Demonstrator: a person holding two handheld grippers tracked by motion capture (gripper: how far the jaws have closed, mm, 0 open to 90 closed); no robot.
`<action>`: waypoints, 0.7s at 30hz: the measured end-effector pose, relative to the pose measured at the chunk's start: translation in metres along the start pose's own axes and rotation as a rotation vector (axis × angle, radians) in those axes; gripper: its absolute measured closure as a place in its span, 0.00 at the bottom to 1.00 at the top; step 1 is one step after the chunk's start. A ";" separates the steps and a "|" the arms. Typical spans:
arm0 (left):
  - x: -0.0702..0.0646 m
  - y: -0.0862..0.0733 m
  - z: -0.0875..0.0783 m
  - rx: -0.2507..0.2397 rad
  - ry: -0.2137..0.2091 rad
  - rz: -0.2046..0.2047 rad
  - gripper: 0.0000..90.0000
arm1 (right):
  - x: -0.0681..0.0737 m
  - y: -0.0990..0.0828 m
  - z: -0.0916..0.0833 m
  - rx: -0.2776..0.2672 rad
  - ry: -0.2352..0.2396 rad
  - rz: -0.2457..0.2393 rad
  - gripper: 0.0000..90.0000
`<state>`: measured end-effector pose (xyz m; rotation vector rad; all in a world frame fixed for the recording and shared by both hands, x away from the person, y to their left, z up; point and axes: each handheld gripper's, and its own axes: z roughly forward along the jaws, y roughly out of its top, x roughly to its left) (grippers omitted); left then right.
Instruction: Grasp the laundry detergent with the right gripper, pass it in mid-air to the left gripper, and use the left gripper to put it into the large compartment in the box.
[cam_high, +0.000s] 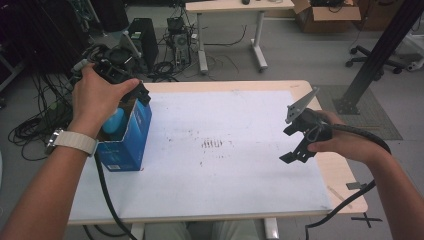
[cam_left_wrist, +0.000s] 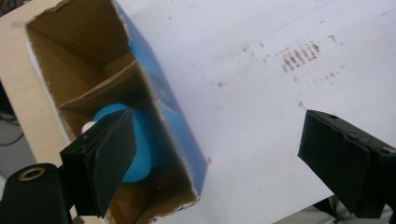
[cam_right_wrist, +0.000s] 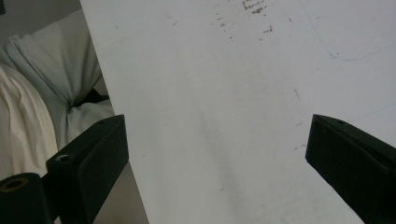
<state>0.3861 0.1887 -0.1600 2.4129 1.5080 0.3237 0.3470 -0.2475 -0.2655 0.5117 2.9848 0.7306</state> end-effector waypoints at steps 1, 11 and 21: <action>-0.001 0.000 0.000 -0.001 -0.006 0.006 0.13 | 0.000 0.000 -0.001 0.002 -0.001 0.001 0.06; -0.015 0.007 -0.001 0.008 -0.066 0.099 0.10 | 0.000 0.000 -0.004 0.002 -0.006 0.006 0.06; -0.031 0.012 -0.001 0.003 -0.104 0.173 0.09 | -0.001 0.000 -0.005 0.003 -0.007 0.008 0.06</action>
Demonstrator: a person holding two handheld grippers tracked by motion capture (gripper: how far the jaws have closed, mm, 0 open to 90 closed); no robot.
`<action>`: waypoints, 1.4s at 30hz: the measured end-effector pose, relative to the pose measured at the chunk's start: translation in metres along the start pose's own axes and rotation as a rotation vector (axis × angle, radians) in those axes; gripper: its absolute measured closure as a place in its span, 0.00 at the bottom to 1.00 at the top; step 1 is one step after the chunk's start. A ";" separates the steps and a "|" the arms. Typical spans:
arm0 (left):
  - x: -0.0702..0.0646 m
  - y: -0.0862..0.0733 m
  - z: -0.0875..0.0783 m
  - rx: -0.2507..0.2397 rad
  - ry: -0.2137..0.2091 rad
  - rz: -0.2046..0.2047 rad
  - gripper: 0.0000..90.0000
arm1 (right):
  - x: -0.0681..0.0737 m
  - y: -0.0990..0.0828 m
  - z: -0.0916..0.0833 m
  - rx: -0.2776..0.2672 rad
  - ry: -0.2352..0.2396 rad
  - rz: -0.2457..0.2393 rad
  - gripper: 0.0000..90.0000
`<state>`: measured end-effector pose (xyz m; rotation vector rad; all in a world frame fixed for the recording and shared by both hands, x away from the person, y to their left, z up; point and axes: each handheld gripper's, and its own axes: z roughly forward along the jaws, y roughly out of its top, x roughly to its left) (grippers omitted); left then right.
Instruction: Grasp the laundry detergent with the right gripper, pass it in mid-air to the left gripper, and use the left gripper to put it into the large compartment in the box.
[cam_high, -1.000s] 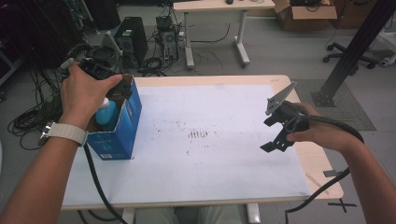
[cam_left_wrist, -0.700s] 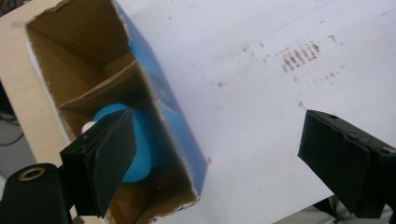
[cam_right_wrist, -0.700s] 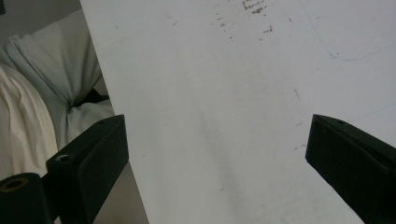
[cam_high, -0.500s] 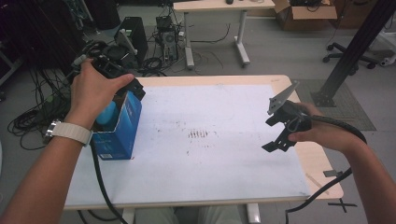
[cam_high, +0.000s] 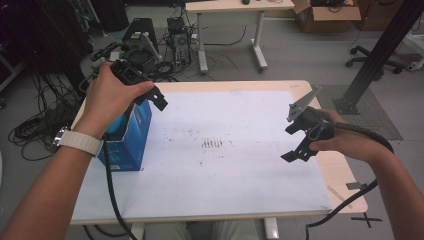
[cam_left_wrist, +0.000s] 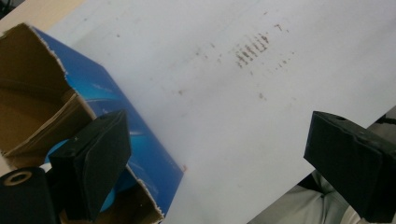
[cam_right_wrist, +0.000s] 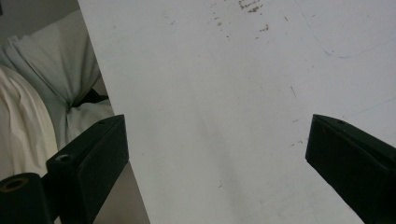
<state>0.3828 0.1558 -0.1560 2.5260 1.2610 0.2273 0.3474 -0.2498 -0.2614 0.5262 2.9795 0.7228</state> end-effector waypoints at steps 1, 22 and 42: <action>-0.002 0.001 0.000 -0.003 -0.005 0.009 0.09 | 0.000 0.000 0.000 -0.002 0.000 0.002 0.06; -0.030 0.019 0.015 0.032 -0.112 0.214 0.06 | -0.005 0.002 -0.004 -0.007 -0.003 0.011 0.06; -0.050 0.035 0.044 0.072 -0.201 0.412 0.06 | -0.009 0.006 -0.005 -0.012 -0.005 0.014 0.06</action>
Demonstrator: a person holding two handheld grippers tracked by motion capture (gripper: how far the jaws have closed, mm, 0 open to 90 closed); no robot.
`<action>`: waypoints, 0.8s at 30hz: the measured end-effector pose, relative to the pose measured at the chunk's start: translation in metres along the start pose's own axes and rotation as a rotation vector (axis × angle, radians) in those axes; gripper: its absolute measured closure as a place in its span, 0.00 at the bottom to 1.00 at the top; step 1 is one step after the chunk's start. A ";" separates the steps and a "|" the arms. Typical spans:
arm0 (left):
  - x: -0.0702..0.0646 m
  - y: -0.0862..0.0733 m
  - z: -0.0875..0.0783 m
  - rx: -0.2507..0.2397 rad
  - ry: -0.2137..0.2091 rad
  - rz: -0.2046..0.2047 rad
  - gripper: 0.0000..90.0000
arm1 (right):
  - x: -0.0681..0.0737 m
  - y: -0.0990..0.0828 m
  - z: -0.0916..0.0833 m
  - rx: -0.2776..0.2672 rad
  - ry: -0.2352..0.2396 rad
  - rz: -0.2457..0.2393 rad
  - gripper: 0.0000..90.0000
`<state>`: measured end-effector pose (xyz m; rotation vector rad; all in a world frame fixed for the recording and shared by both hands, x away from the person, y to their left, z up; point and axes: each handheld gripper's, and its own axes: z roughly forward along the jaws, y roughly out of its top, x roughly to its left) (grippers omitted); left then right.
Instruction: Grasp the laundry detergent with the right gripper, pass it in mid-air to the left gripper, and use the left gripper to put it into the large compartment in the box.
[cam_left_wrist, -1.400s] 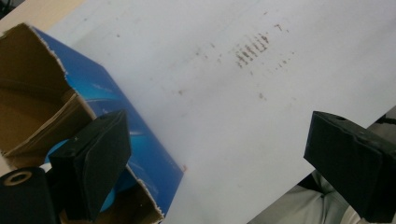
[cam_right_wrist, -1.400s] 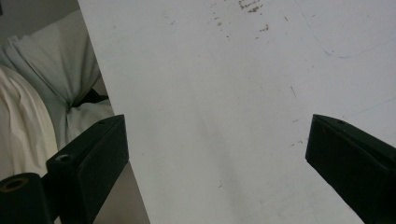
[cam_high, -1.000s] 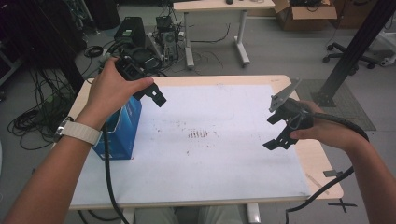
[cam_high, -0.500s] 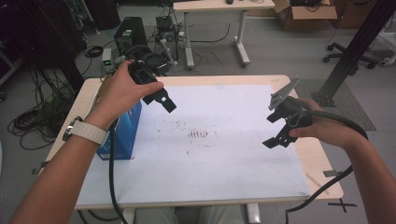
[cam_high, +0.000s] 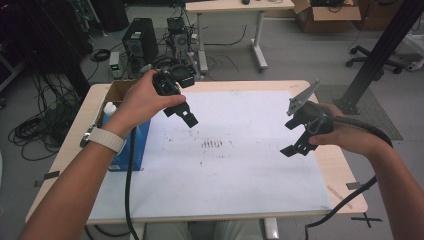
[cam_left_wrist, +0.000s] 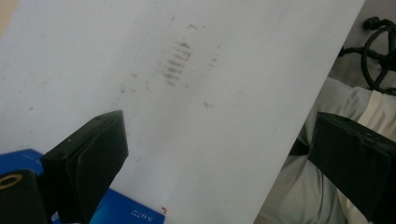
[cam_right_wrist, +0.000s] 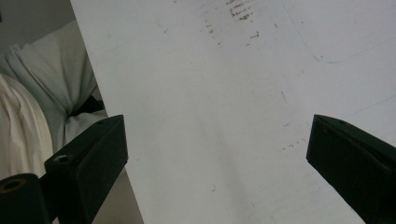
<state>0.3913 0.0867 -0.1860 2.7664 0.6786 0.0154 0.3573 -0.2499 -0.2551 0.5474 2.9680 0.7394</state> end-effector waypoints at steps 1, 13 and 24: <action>0.000 0.002 0.002 0.011 -0.003 0.003 0.06 | 0.000 0.000 0.000 -0.001 0.002 0.002 0.06; -0.006 0.015 0.018 0.036 -0.017 0.081 0.06 | -0.002 0.001 0.002 0.000 0.007 0.006 0.06; -0.014 0.020 0.027 0.041 -0.013 0.151 0.06 | -0.002 0.004 0.003 0.000 0.008 0.005 0.06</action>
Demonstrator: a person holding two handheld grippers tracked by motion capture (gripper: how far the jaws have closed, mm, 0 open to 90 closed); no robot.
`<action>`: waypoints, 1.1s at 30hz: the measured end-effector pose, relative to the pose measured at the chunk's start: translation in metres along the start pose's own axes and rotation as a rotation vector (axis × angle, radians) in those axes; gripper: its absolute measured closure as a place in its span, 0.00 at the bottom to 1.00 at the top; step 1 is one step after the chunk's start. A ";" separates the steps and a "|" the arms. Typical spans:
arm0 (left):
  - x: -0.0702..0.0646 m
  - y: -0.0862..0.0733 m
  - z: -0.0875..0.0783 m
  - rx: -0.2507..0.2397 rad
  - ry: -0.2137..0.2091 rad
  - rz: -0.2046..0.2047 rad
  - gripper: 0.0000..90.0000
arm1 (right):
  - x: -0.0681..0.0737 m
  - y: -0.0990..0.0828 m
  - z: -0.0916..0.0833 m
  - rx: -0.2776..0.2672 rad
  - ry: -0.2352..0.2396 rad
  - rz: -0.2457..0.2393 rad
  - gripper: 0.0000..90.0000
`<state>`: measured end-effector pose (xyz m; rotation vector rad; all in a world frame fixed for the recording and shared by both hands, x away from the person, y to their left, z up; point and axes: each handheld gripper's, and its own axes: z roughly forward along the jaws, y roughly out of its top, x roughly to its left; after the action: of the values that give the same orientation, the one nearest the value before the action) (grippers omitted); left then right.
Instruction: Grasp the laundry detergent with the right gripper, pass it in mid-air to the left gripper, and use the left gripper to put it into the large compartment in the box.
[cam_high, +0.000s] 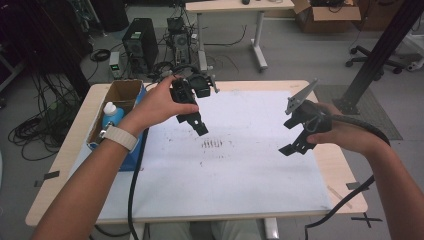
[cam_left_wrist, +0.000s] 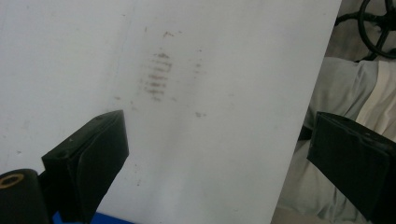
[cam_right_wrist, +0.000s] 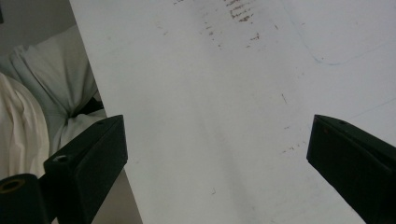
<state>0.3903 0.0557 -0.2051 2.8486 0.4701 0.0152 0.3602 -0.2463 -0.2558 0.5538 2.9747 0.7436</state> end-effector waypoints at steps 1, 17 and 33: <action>0.000 0.001 0.000 0.001 -0.002 0.004 0.06 | 0.000 0.000 0.000 0.000 0.000 -0.001 0.06; 0.002 0.005 0.004 -0.005 -0.004 0.018 0.07 | -0.002 0.000 -0.001 0.003 0.001 0.003 0.06; 0.002 0.007 0.006 0.005 -0.006 0.010 0.07 | -0.002 -0.004 0.003 0.003 0.011 0.005 0.06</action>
<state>0.3945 0.0485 -0.2093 2.8553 0.4553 0.0072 0.3605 -0.2491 -0.2601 0.5589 2.9859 0.7450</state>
